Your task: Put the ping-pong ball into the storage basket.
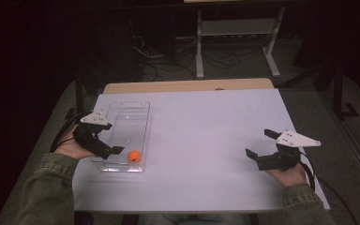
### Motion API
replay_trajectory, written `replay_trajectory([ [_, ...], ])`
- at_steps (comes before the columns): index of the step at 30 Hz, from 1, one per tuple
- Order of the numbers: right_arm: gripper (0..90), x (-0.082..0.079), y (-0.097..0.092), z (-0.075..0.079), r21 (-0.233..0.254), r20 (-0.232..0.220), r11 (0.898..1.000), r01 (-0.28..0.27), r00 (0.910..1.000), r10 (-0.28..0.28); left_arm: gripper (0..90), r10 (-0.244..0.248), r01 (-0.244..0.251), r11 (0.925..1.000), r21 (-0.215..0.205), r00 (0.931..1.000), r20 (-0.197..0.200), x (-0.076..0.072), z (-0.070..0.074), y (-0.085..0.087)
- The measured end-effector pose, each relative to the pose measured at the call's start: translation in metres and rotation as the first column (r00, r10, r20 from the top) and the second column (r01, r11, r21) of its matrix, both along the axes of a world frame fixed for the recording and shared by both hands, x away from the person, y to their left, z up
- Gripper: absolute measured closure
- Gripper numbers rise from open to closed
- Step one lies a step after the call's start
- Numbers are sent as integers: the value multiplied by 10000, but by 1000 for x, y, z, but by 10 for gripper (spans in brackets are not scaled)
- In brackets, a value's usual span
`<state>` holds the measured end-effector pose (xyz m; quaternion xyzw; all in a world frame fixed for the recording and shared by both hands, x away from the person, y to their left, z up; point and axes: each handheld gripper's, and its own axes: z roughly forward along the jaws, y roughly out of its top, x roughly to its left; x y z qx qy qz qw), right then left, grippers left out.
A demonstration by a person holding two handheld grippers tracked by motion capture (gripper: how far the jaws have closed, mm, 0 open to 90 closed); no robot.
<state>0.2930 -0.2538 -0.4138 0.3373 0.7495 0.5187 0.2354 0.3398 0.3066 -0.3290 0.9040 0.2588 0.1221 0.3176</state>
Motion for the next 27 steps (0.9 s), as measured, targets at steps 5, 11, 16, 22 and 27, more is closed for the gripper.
replay_trajectory([
  [5,0,0,0,0,-15,14,10000,-3,10000,3,0,335,-327,9990,-294,9991,278,-4,-1,10],
  [11,0,0,0,0,-23,12,10000,10,10000,-10,0,664,-634,9961,-612,9966,482,-9,-3,20],
  [16,0,0,0,0,-42,16,10000,14,10000,-14,0,892,-831,9921,-940,9940,626,-14,-4,28],
  [22,0,-1,0,0,-37,17,10000,13,10000,-13,0,1150,-1001,9845,-1438,9883,998,-22,-7,38],
  [27,0,-1,0,0,-54,28,10000,4,10000,-4,0,1414,-1208,9783,-1684,9831,1163,-27,-11,44],
])
